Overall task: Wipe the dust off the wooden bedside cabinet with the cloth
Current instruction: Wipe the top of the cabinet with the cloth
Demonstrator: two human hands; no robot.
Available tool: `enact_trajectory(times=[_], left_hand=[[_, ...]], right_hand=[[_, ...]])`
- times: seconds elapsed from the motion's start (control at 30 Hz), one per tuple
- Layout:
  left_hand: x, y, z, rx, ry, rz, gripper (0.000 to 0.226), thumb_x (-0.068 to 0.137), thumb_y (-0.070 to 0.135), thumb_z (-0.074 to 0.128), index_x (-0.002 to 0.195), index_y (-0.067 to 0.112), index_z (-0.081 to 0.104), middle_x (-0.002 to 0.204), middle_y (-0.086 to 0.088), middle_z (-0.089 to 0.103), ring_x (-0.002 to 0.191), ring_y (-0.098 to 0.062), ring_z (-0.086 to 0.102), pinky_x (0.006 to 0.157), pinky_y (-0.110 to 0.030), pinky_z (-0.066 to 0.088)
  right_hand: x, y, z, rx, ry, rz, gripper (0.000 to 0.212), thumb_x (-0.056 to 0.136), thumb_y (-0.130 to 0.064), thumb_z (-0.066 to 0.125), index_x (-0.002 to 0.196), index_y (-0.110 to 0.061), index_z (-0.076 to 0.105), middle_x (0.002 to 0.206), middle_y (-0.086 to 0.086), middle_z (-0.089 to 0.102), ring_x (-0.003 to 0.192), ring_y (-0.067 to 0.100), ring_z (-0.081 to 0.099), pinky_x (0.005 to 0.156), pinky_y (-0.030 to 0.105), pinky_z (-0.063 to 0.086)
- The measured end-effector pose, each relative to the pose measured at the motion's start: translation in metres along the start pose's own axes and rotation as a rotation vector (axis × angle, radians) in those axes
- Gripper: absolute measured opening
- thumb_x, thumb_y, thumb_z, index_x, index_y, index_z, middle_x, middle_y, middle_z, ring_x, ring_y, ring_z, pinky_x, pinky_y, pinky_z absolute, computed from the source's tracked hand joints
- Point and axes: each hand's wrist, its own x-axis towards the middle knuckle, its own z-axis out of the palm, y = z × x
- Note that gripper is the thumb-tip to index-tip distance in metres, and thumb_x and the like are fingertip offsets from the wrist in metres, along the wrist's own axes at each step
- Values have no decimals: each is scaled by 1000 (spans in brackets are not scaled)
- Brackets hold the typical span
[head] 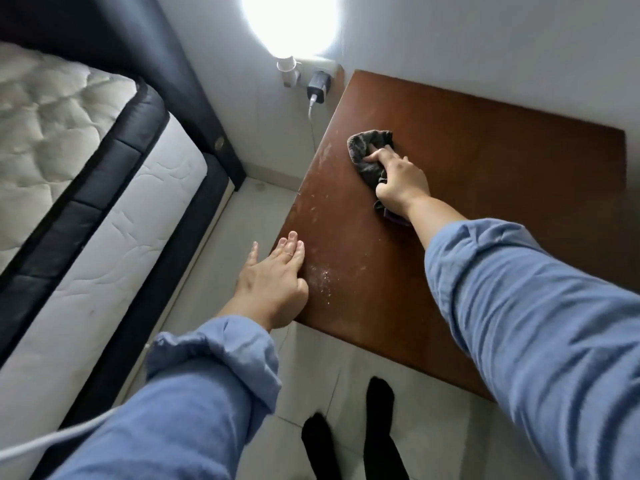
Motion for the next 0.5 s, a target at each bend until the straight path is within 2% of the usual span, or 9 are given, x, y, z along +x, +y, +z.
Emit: enact_trajectory(times=[0.2, 0.33, 0.5], left_hand=[[8, -5, -1, -28, -32, 27, 61, 95, 19, 21, 153, 17, 1, 160, 4, -10, 147, -7, -4, 117, -48, -10], [6, -8, -1, -102, -46, 34, 59, 96, 15, 20, 153, 17, 7, 161, 4, -5, 147, -9, -1, 116, -50, -8], [8, -10, -10, -271, -8, -67, 54, 97, 19, 21, 151, 20, 24, 160, 2, 15, 145, -21, 20, 119, -42, 4]], right_hand=[[-76, -19, 34, 89, 14, -17, 60, 77, -3, 50, 130, -31, 51, 156, -1, 29, 143, 33, 26, 115, 35, 24], [-142, -43, 53, 116, 8, -110, 59, 74, 2, 53, 128, -23, 54, 153, -3, 34, 143, 21, 27, 118, 29, 15], [-190, -51, 78, 134, -71, -188, 57, 72, 0, 56, 124, -23, 56, 152, -11, 34, 145, 11, 23, 121, 32, 13]])
